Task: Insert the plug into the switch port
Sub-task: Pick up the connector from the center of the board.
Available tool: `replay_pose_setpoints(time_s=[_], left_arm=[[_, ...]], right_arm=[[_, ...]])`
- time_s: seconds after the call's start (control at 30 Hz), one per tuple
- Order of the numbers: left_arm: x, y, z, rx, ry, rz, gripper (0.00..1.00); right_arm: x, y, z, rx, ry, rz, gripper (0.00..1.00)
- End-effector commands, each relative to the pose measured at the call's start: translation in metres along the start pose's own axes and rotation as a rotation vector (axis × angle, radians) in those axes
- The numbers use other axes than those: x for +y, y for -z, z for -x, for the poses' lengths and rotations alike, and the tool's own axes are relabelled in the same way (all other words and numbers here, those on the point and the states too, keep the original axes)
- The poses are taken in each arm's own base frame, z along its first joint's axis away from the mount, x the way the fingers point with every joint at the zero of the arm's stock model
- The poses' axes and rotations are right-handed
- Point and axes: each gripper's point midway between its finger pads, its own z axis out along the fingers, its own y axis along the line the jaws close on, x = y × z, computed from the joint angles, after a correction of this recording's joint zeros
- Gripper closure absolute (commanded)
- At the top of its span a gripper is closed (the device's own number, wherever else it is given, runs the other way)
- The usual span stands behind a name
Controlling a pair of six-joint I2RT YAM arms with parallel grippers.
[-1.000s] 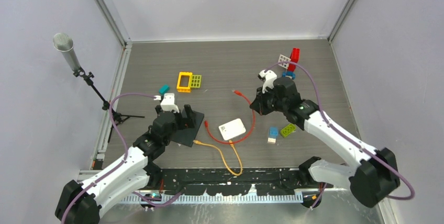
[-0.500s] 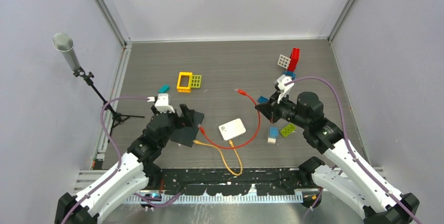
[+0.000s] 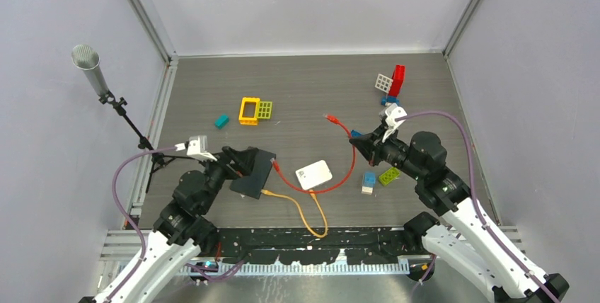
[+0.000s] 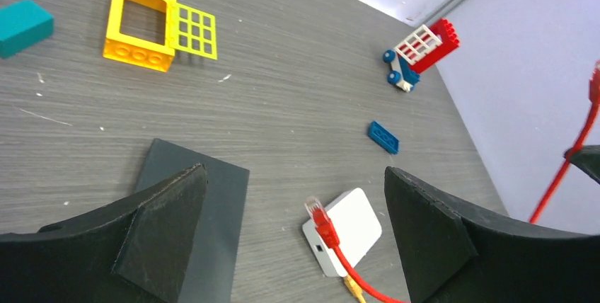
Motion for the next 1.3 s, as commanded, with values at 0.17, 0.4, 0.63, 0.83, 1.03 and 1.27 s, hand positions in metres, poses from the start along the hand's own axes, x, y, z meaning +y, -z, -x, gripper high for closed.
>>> replay_pose_setpoints(time_s=[0.17, 0.4, 0.63, 0.83, 1.03, 1.27], left_arm=[[-0.066, 0.017, 0.028, -0.04, 0.066, -0.308, 0.01], [-0.123, 0.028, 0.039, -0.09, 0.021, -0.639, 0.0], [-0.142, 0.029, 0.033, -0.044, 0.009, -0.742, 0.01], [-0.148, 0.029, 0.041, -0.075, 0.003, -0.761, 0.0], [-0.139, 0.028, 0.041, -0.083, -0.01, -0.712, 0.0], [-0.146, 0.033, 0.053, -0.135, -0.003, -0.747, 0.0]], right_arm=[[0.034, 0.004, 0.038, -0.232, 0.05, 0.187, 1.0], [0.052, 0.013, 0.054, -0.358, 0.076, 0.286, 1.0], [0.052, 0.015, 0.055, -0.361, 0.084, 0.279, 1.0], [0.043, 0.012, 0.056, -0.355, 0.067, 0.228, 1.0], [0.01, 0.01, 0.047, -0.25, 0.096, 0.039, 0.99], [0.012, 0.011, 0.05, -0.26, 0.112, 0.048, 0.99]])
